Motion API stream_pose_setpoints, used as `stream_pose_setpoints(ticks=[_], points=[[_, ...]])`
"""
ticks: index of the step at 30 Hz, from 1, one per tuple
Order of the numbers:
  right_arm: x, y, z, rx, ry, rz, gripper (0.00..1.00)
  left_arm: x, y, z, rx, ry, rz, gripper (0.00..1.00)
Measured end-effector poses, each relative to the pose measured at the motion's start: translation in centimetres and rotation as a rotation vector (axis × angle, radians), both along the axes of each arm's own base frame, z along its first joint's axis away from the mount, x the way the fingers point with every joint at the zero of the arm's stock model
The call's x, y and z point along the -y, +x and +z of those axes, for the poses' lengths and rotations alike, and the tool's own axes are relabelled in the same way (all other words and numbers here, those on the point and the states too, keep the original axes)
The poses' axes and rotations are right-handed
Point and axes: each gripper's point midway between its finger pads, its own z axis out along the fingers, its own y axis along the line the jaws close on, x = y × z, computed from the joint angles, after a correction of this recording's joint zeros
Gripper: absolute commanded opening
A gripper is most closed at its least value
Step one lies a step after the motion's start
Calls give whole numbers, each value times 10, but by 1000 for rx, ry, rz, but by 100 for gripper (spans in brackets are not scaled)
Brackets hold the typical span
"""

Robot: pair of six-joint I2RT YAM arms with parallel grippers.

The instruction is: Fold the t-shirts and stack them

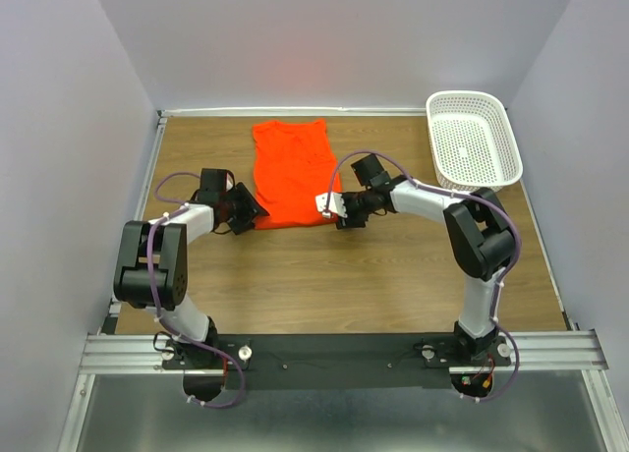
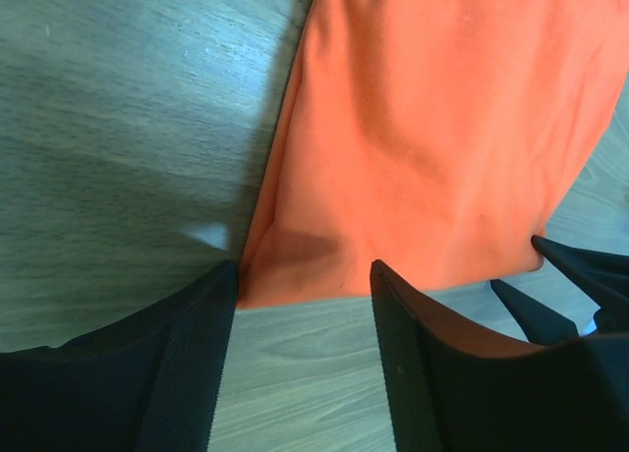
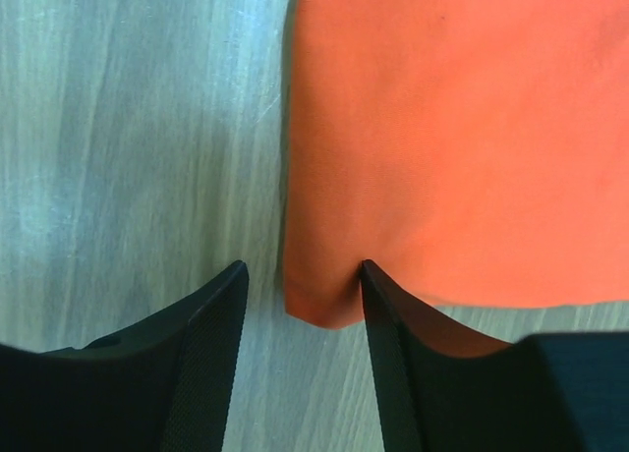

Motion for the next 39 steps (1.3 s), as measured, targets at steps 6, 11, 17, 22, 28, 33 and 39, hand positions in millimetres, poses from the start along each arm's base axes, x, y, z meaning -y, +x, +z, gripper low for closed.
stream_pose_setpoints(ticks=[6, 11, 17, 22, 28, 33, 39], points=[[-3, 6, -1, 1, 2, -11, 50, 1, 2, -3, -7, 6, -10, 50], [-5, 9, -2, 0, 4, -19, 37, 0, -1, -7, -19, 22, -20, 31], [-6, 11, -5, -4, 7, -28, 8, -1, -3, -11, -32, 34, -36, 11], [-7, 12, -5, -3, 10, -31, 1, -1, -6, -12, -32, 42, -65, 0], [-5, 9, -4, -10, 11, -36, 1, 4, -18, -13, -34, 21, -108, 0], [11, -25, 0, -56, -2, -17, 0, 16, -54, -12, -66, 2, -168, 0], [33, -86, 18, -101, -19, 41, 1, 42, -112, -7, -99, -24, -271, 0]])
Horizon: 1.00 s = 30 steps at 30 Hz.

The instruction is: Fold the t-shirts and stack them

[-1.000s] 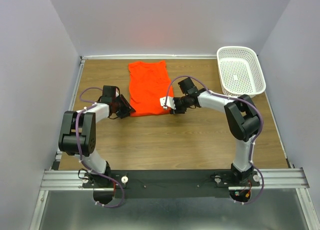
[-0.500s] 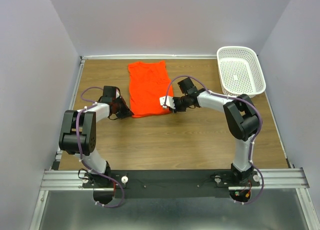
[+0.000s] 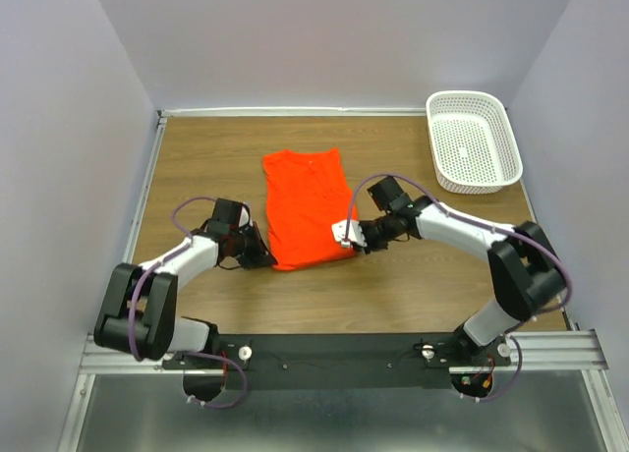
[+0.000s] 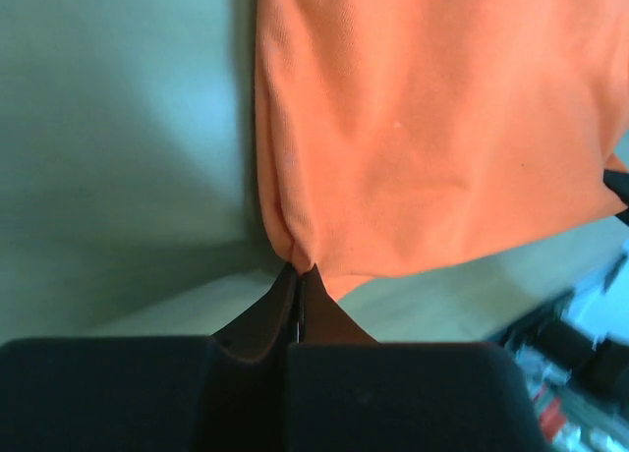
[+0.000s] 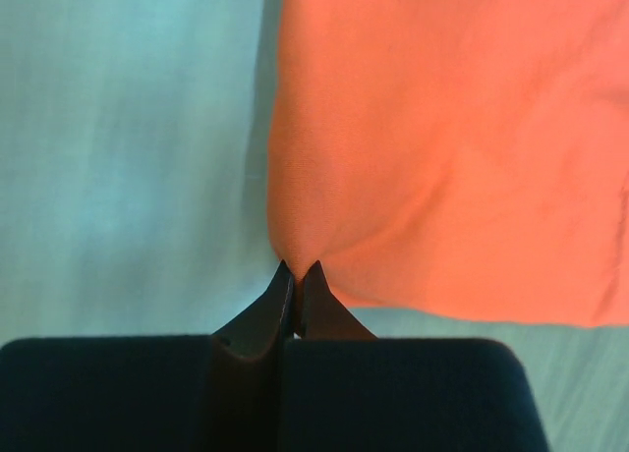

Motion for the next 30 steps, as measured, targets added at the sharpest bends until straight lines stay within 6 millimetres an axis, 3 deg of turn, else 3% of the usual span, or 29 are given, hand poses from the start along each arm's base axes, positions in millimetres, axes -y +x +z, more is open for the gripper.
stream_pose_setpoints(ticks=[3, 6, 11, 16, 20, 25, 27, 30], points=[[10, -40, 10, -31, -4, 40, 1, 12, -36, 6, -24, -32, -37, 0], [19, -60, 18, -50, -8, 40, 1, 17, -53, 20, -20, -65, -44, 0], [17, -49, 33, -51, -13, -29, 1, 20, -30, 47, 34, -90, -14, 0], [-3, 7, 56, 12, 3, -175, 1, 20, 39, 86, 145, -110, 31, 0], [-13, 81, 75, 85, 49, -349, 1, 2, 111, 108, 239, -110, 99, 0], [-19, 181, 91, 173, 116, -547, 1, -5, 184, 107, 297, -122, 113, 0], [-18, 214, 93, 202, 135, -622, 0, -1, 205, 103, 306, -139, 101, 0], [-16, 249, 96, 245, 151, -709, 1, 6, 238, 110, 350, -164, 78, 0]])
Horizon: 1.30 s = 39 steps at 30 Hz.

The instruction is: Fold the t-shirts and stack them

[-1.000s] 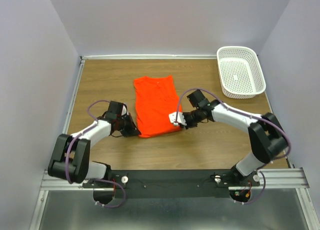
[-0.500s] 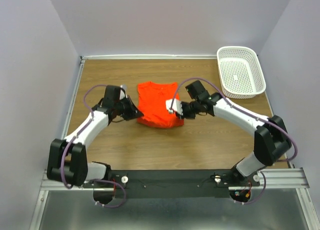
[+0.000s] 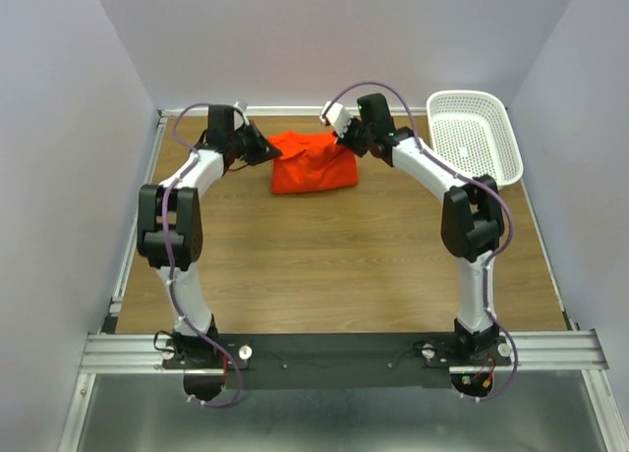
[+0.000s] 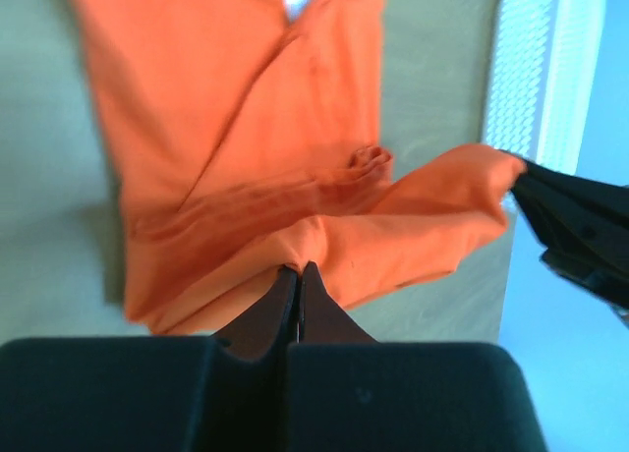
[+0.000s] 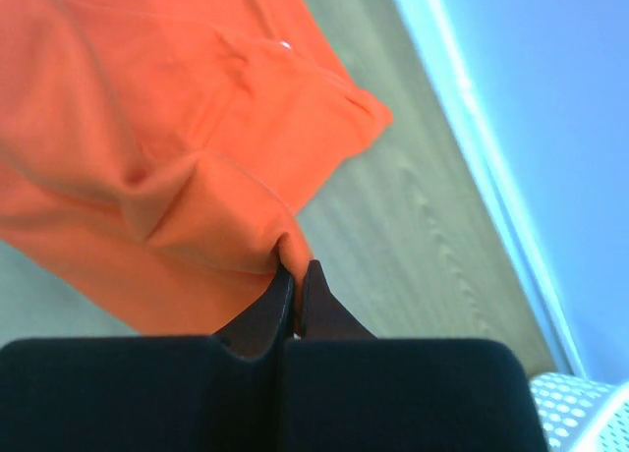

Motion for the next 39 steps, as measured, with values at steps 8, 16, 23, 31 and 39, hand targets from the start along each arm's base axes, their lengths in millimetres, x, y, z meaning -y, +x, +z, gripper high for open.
stream_pose_setpoints(ticks=[8, 16, 23, 31, 39], points=[[2, 55, -7, 66, 31, -124, 1, 14, 83, 23, 159, -59, -42, 0], [1, 25, -20, 10, 60, -20, 1, 14, 70, 27, 174, -90, -70, 0], [13, -87, 2, -65, 112, 197, 1, 10, -48, -3, 56, -75, -120, 0], [36, -239, -11, -193, 120, 458, 1, 41, -226, -82, -198, -60, -273, 0], [66, -363, -32, -288, 23, 669, 1, 62, -311, -37, -129, -136, -354, 0]])
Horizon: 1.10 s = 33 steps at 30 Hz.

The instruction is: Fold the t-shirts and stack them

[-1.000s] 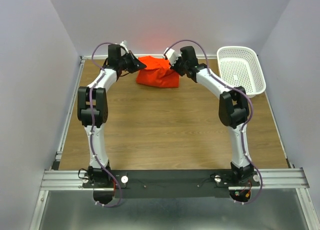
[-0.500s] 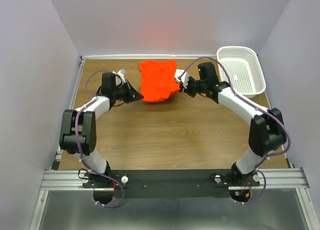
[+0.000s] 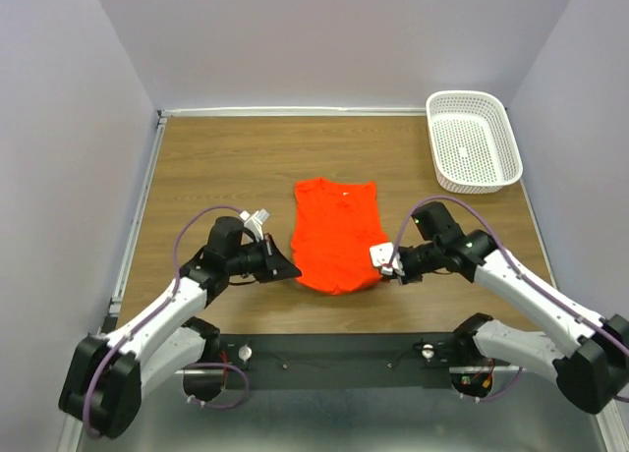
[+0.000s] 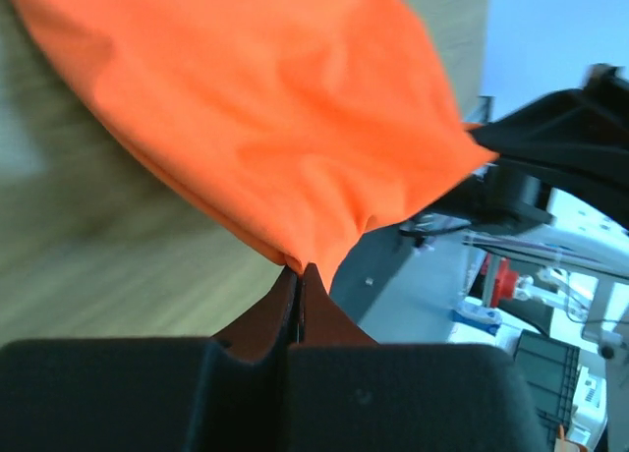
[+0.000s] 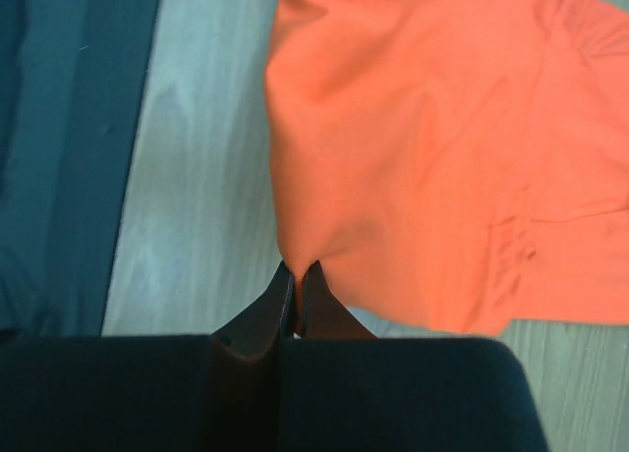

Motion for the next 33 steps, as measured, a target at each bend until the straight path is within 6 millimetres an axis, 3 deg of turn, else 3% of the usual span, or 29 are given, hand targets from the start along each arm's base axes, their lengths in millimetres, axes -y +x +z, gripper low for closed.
stream_pose_setpoints(ticks=[3, 11, 14, 16, 18, 20, 21, 23, 25, 27, 29, 33], points=[[10, -17, 6, 16, -10, 52, 1, -1, -17, 17, 20, -47, 11, 0], [22, -45, 0, -70, -44, 111, 1, -6, -48, 13, -77, -77, 41, 0], [22, -43, 2, -87, -50, 73, 1, -5, -46, 14, -99, -74, 46, 0], [18, -27, 12, -66, -52, 9, 1, -1, -38, 21, -98, -73, 48, 0], [11, 2, 25, -22, -59, -90, 1, 6, -15, 39, -70, -51, 52, 0], [-1, 48, 44, 34, -44, -201, 1, 21, 40, 75, 23, -50, 69, 0], [-9, 84, 60, 86, -26, -281, 1, 27, 75, 95, 105, -59, 84, 0], [-13, 141, 77, 153, -1, -408, 1, 29, 121, 113, 168, -59, 118, 0], [-11, 189, 82, 187, 14, -513, 1, 29, 183, 129, 253, -61, 158, 0], [-2, 236, 76, 213, 16, -620, 1, 30, 225, 126, 288, -57, 176, 0], [11, 267, 59, 201, -11, -702, 1, 27, 258, 101, 271, -35, 194, 0], [31, 303, 27, 164, -49, -796, 1, 30, 285, 44, 182, 7, 180, 0]])
